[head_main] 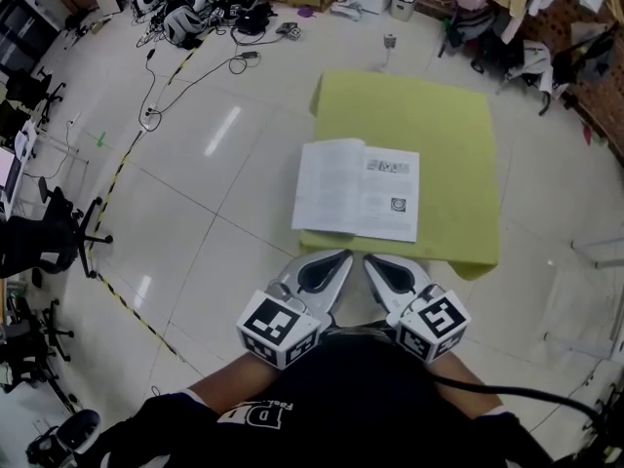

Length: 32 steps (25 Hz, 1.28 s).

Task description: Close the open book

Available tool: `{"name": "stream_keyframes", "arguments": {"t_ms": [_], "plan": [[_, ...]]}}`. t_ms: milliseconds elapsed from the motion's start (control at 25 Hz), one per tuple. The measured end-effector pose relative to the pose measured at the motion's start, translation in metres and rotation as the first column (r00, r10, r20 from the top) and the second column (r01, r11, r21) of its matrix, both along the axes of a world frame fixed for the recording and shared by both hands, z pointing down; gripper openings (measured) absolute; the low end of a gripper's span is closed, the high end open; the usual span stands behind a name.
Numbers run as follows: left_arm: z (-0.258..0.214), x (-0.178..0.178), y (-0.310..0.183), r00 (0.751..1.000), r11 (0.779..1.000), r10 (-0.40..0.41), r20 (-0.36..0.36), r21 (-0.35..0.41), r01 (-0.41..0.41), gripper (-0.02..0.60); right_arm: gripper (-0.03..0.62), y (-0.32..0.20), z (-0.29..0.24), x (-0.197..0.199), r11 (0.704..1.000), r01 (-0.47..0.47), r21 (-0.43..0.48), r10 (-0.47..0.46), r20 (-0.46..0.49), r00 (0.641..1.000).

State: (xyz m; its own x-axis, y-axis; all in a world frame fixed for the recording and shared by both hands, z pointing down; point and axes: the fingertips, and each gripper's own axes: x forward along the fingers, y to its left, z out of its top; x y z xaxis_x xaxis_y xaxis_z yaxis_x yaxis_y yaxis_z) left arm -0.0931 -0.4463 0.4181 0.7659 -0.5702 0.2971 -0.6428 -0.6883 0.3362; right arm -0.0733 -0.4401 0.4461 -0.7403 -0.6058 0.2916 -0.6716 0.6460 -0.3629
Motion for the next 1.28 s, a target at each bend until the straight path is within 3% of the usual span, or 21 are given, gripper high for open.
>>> {"name": "stream_keyframes", "arguments": {"t_ms": [520,840,1280], "plan": [[0.008,-0.087,-0.04,1.0,0.999,0.005,-0.022,0.036,-0.004,0.008,0.008,-0.035,0.005,-0.082,1.0,0.012,-0.013,-0.013,-0.1,0.995],[0.026,-0.114,-0.065,0.999,1.0,-0.004,-0.041,0.016,0.004,0.008,0.008,-0.058,0.015,-0.083,0.999,-0.045,-0.023,0.041,-0.159,0.986],[0.076,-0.114,-0.103,0.999,0.999,-0.014,0.029,-0.043,0.015,0.008,0.008,-0.088,0.053,-0.058,0.99,-0.117,-0.074,0.101,-0.19,0.977]]}}
